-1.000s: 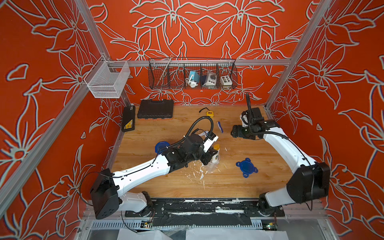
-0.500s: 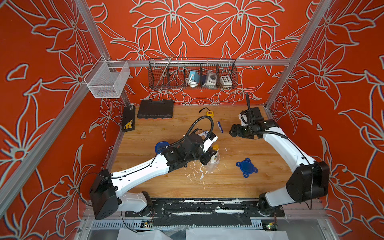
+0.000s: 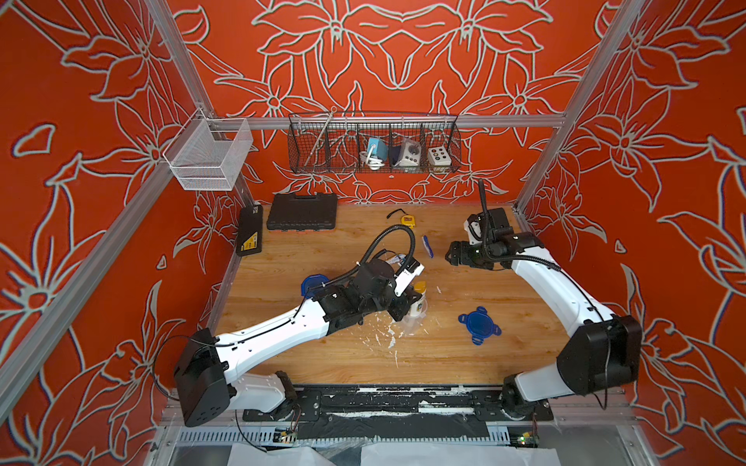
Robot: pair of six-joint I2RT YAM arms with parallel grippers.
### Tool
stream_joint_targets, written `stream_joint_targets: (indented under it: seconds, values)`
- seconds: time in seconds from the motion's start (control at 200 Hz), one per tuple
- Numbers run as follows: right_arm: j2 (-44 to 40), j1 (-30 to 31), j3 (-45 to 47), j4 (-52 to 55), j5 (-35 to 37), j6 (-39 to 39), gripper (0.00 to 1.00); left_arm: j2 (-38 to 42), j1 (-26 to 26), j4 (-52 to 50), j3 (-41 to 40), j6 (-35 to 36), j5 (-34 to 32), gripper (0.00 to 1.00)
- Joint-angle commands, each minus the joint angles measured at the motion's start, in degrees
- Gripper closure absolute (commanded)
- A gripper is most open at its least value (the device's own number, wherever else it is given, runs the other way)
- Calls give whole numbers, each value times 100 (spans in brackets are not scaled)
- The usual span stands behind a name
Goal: Pack away toiletry kits
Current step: Place the toiletry item into the container.
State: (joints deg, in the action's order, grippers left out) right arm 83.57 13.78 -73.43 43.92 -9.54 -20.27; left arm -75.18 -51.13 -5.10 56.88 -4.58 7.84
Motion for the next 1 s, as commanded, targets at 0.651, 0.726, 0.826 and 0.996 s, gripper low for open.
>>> stream_joint_targets:
  seconds: [0.651, 0.726, 0.826, 0.996]
  values:
    - [-26, -21, -6, -203, -393, -29, 16, 126, -28, -263, 266, 115, 197, 100]
    - [-9, -16, -53, -204, -415, -37, 16, 138, -28, -189, 296, 115, 119, 100]
    - [-16, -14, -44, -212, -417, -64, 16, 6, -29, -53, 383, 71, 34, 100]
    - [-73, -20, -12, -177, -391, -56, 16, -249, -28, 249, 412, -76, 72, 100]
